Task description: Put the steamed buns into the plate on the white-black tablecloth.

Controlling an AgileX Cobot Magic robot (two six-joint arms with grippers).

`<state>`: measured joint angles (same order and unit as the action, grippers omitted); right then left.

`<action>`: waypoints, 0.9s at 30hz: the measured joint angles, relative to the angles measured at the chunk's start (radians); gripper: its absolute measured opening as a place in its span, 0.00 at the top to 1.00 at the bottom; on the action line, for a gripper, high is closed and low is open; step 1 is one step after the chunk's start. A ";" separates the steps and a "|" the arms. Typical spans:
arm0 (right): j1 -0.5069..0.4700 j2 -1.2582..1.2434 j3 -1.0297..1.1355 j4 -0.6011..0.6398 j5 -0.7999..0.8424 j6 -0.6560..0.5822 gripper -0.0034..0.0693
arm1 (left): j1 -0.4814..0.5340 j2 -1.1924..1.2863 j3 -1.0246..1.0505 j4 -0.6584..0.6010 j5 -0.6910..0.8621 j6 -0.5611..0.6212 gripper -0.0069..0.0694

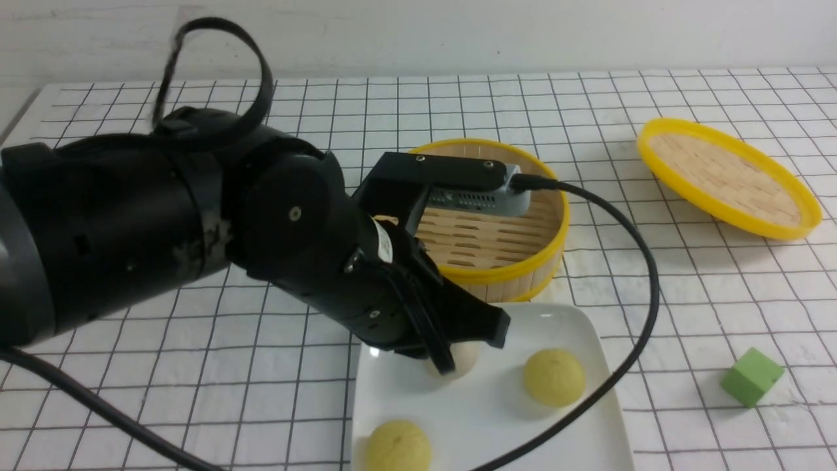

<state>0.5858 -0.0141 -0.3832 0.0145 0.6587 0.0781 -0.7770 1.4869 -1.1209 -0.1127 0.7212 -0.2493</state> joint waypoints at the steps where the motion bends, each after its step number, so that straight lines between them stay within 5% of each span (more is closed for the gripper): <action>1: 0.000 0.000 0.000 0.000 0.000 -0.001 0.97 | 0.000 0.000 0.000 0.005 0.005 0.000 0.91; 20: 0.000 0.000 0.001 0.000 -0.003 -0.002 0.95 | 0.000 0.000 0.000 0.054 0.077 -0.030 0.88; 27: -0.066 0.000 0.143 -0.001 -0.185 -0.003 0.95 | 0.000 -0.010 0.000 0.082 0.173 -0.034 0.88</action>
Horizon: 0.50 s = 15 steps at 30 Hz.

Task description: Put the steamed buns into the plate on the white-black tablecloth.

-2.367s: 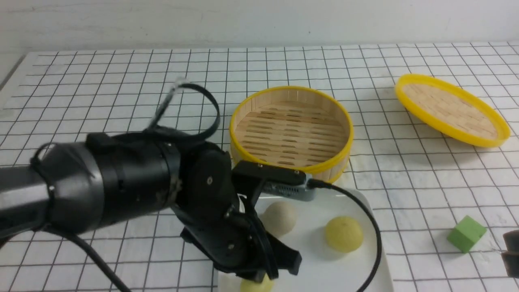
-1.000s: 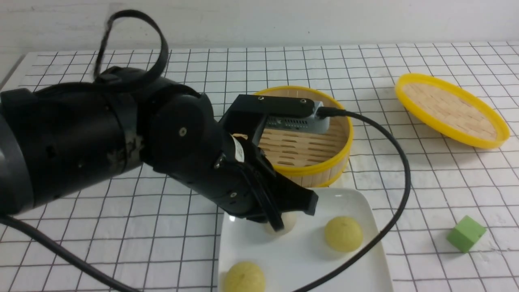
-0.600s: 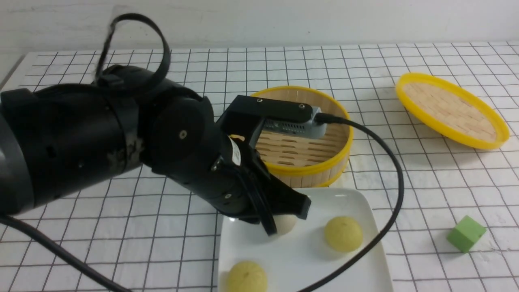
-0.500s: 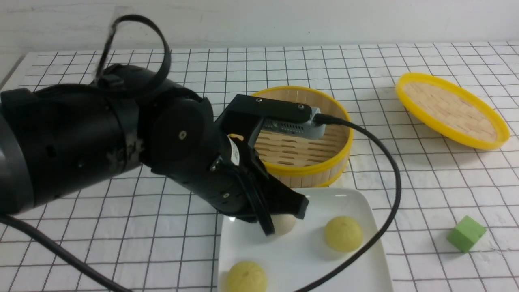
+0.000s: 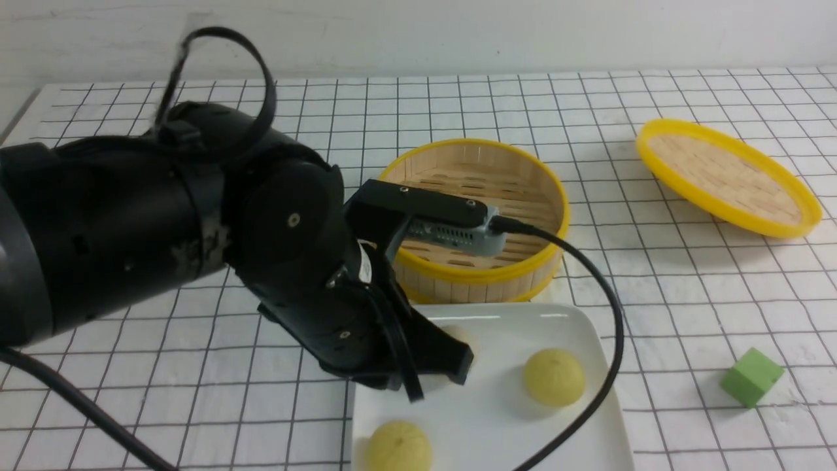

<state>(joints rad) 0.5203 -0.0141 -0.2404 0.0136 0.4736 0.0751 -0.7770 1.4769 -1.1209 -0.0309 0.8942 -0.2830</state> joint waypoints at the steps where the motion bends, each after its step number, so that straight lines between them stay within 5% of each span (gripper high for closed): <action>1: -0.023 0.000 0.026 0.000 -0.001 0.000 0.95 | 0.000 -0.006 0.000 0.005 0.000 0.000 0.88; 15: -0.396 0.000 0.250 -0.056 -0.030 -0.001 0.93 | 0.000 -0.291 0.000 0.142 0.008 -0.029 0.88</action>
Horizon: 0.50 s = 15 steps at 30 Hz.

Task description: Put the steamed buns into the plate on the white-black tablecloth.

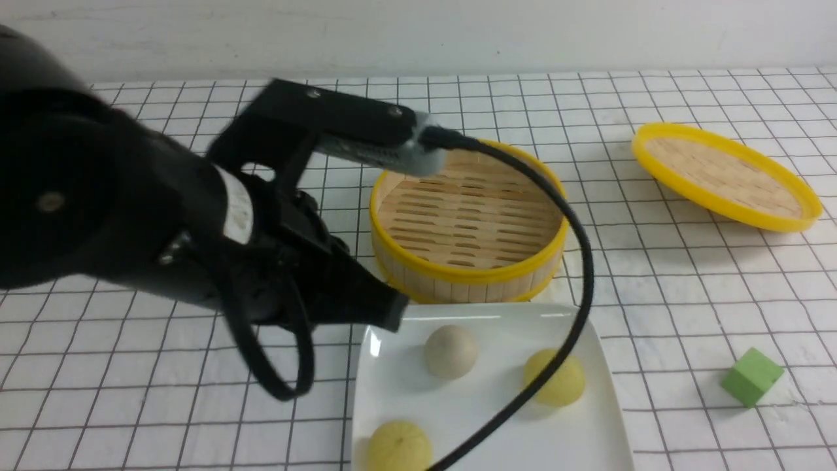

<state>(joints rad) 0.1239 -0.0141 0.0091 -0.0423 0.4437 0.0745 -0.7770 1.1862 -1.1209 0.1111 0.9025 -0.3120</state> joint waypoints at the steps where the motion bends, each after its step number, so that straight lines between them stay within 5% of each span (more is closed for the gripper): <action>1: -0.012 0.000 0.002 -0.007 -0.009 0.000 0.93 | 0.000 -0.030 0.000 0.013 0.006 -0.007 0.88; 11: -0.044 0.000 0.005 -0.026 -0.022 -0.002 0.93 | 0.000 -0.415 0.096 0.190 0.191 -0.201 0.88; 15: -0.045 0.000 0.005 -0.026 -0.023 -0.002 0.93 | 0.000 -0.611 0.303 0.249 0.098 -0.309 0.88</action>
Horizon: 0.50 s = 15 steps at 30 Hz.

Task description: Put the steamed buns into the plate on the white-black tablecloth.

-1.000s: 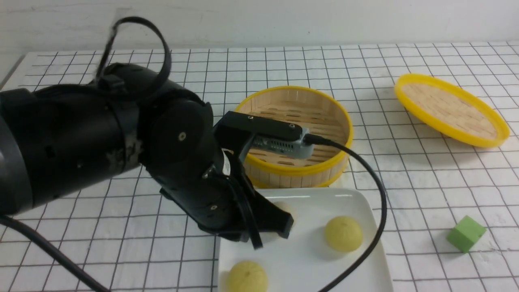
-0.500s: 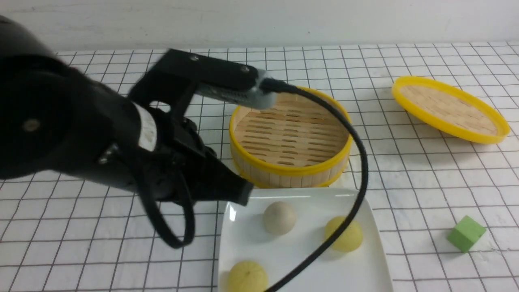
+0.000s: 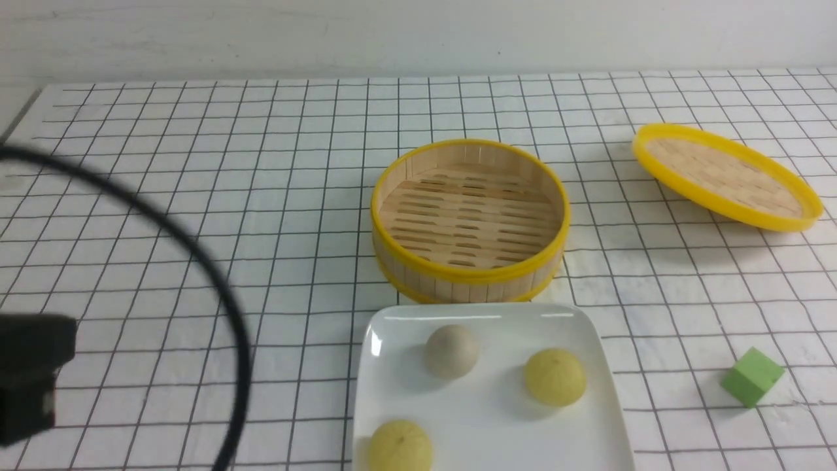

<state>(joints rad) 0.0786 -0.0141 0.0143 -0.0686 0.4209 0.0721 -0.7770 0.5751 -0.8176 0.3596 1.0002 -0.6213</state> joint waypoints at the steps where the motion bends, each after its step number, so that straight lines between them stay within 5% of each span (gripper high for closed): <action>1: 0.000 0.000 0.000 0.000 0.000 0.000 0.92 | 0.000 -0.009 0.012 0.003 -0.011 -0.006 0.88; 7: 0.000 0.000 0.000 -0.002 0.000 0.000 0.91 | 0.000 -0.139 0.338 0.143 -0.454 -0.196 0.87; 15: 0.000 0.000 0.000 -0.002 0.000 0.000 0.90 | 0.000 -0.136 0.490 0.232 -0.523 -0.251 0.86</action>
<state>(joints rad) 0.0786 -0.0141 0.0143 -0.0703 0.4209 0.0721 -0.7770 0.4393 -0.3276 0.5917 0.4768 -0.8720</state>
